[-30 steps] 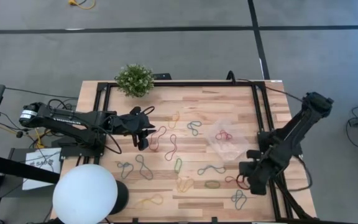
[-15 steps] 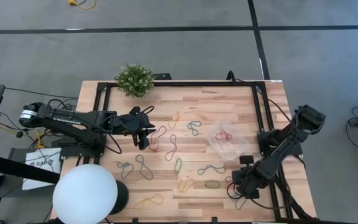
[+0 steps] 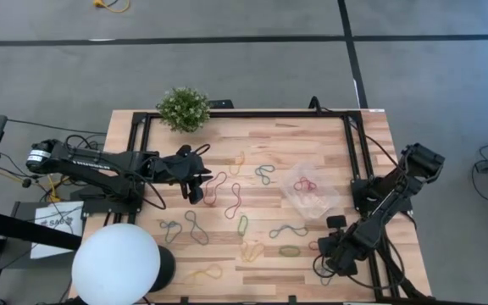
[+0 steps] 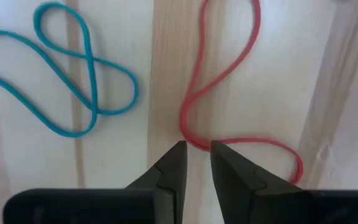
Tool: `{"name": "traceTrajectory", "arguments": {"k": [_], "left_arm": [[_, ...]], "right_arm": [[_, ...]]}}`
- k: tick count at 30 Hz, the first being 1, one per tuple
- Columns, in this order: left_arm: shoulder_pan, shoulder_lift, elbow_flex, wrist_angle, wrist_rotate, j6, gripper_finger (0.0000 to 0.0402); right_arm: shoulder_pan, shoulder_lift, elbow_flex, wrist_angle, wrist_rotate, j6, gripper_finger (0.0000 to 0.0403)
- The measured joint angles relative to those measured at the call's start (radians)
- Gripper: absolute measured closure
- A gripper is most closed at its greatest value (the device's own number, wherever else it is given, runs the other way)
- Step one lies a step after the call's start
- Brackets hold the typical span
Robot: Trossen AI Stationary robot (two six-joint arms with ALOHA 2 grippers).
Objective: Pick and place items into bin
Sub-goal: Put the red rubber band into the transparent bin
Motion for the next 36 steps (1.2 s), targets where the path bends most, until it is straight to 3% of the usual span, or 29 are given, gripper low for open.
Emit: {"name": "traceTrajectory", "arguments": {"k": [6, 11, 24, 31, 36], "left_arm": [[0.000, 0.000, 0.000, 0.000, -0.002, -0.001, 0.0324], [0.000, 0.000, 0.000, 0.000, -0.001, -0.002, 0.0324], [0.000, 0.000, 0.000, 0.003, -0.001, -0.002, 0.0324], [0.000, 0.000, 0.000, 0.003, -0.001, 0.001, 0.0324], [0.000, 0.000, 0.000, 0.003, -0.001, 0.008, 0.0324]], "right_arm": [[0.007, 0.000, 0.000, 0.037, 0.072, -0.051, 0.0336], [0.007, 0.012, 0.000, 0.099, 0.071, -0.052, 0.0336], [0.009, 0.096, 0.007, 0.070, 0.056, -0.025, 0.0336], [0.000, 0.094, 0.004, 0.063, 0.112, -0.024, 0.0337], [-0.010, 0.098, 0.005, 0.061, 0.112, -0.037, 0.0361]]}}
